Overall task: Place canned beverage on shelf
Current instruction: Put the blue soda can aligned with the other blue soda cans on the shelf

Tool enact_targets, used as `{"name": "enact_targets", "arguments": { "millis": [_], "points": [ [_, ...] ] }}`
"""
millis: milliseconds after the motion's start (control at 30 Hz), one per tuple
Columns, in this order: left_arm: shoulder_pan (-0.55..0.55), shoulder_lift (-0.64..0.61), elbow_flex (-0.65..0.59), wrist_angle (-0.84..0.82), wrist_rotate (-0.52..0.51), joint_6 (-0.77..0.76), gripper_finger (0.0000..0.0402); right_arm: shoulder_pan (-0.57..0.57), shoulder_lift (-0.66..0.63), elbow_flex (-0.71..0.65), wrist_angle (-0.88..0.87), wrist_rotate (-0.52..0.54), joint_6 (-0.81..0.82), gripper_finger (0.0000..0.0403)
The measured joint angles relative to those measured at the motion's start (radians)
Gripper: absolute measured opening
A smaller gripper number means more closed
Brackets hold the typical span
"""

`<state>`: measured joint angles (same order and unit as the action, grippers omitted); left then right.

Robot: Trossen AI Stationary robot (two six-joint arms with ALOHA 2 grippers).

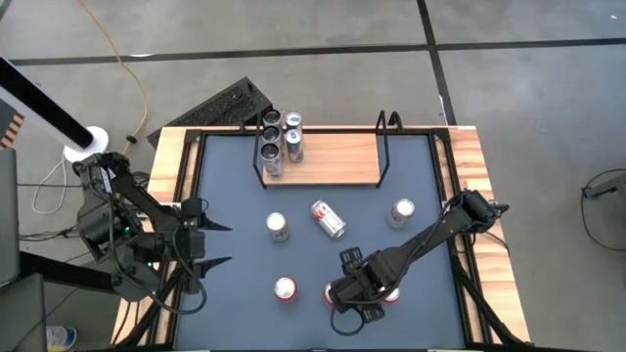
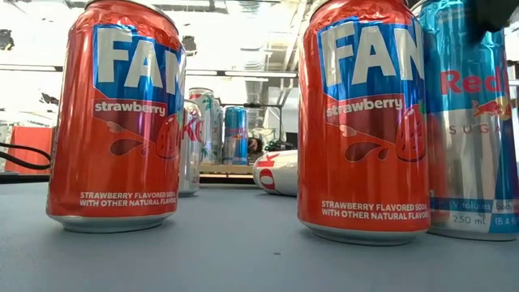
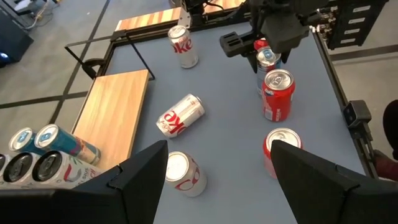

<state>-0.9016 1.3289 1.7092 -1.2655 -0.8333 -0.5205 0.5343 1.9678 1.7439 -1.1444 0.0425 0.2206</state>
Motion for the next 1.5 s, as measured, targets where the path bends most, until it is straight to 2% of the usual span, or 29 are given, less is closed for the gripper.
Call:
{"name": "enact_targets", "arguments": {
  "millis": [433,833,1067,1267,1500],
  "points": [
    [0.000,0.000,0.000,0.000,0.000,0.000,0.0275,0.000,0.000,0.000,-0.013,-0.027,0.042,0.0281],
    [0.000,0.000,0.000,0.000,0.000,0.001,0.0275,0.000,-0.002,0.000,-0.016,-0.029,0.045,0.0192],
    [0.000,0.000,0.000,0.000,0.000,0.001,0.0275,-0.026,-0.002,0.000,-0.030,-0.021,0.162,0.0191],
    [0.000,0.000,0.000,0.000,0.000,0.011,0.0275,-0.042,-0.004,0.013,-0.046,-0.014,0.180,0.0191],
    [0.000,0.000,0.000,0.000,0.020,0.010,0.0275,-0.102,-0.006,0.097,-0.208,0.092,0.165,0.0191]
  ]
}}
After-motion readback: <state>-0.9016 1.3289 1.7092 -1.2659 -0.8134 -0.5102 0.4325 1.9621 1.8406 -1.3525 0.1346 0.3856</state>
